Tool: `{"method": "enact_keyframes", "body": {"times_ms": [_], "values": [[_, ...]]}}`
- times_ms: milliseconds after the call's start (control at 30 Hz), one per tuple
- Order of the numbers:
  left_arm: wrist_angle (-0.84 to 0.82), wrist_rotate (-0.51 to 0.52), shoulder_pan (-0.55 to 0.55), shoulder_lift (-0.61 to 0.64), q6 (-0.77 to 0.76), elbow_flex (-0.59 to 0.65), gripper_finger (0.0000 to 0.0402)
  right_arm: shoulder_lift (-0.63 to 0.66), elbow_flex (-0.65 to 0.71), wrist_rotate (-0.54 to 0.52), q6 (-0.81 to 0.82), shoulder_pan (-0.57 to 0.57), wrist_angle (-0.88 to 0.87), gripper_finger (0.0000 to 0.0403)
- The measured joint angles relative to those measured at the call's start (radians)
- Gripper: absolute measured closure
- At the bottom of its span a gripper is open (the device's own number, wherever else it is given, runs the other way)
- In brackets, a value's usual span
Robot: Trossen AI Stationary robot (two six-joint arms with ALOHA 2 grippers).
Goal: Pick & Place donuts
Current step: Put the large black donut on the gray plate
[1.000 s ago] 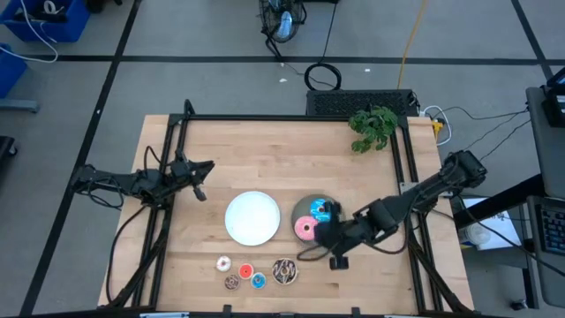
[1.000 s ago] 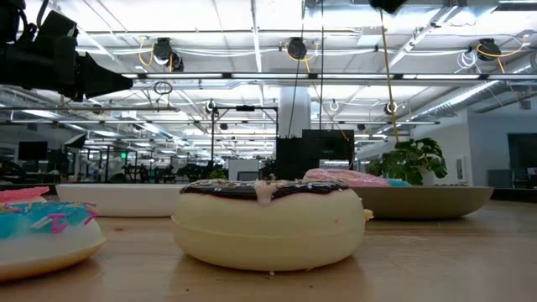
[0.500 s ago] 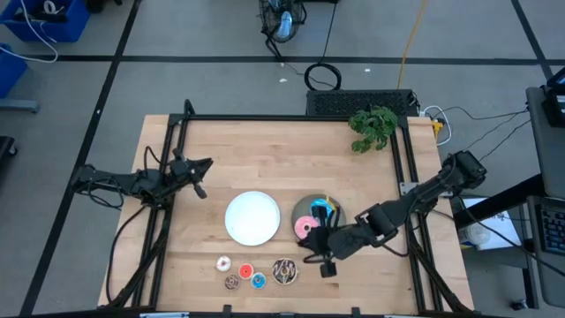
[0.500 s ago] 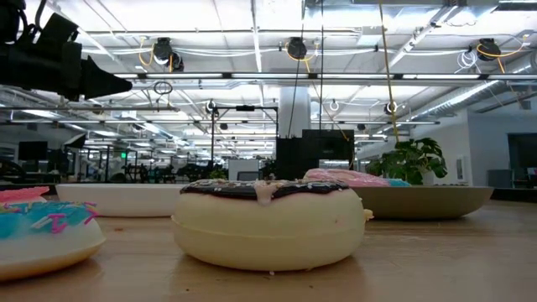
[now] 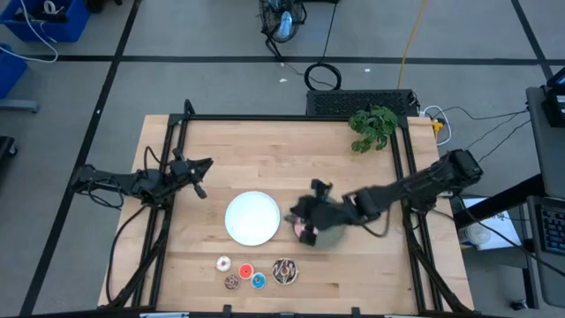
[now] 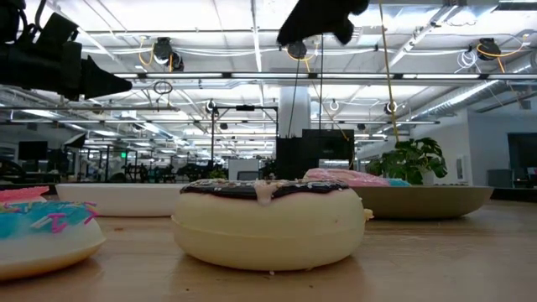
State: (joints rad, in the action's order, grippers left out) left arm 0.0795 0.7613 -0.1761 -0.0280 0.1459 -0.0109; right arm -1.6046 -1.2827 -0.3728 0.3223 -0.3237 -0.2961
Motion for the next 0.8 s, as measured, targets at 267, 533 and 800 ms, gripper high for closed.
{"method": "enact_keyframes", "body": {"times_ms": [267,533,800], "values": [[0.000,0.000,0.000,0.000,0.010,0.000,0.0355,-0.230,-0.269,0.257,-0.106,0.062,-0.070,0.0403],[-0.001,0.000,0.000,0.000,0.011,0.000,0.0355,-0.498,-0.724,0.325,-0.126,0.015,-0.526,0.0403],[-0.001,0.000,0.000,0.000,0.009,0.000,0.0355,-0.639,-0.850,0.376,-0.151,0.000,-0.640,0.0403]]}}
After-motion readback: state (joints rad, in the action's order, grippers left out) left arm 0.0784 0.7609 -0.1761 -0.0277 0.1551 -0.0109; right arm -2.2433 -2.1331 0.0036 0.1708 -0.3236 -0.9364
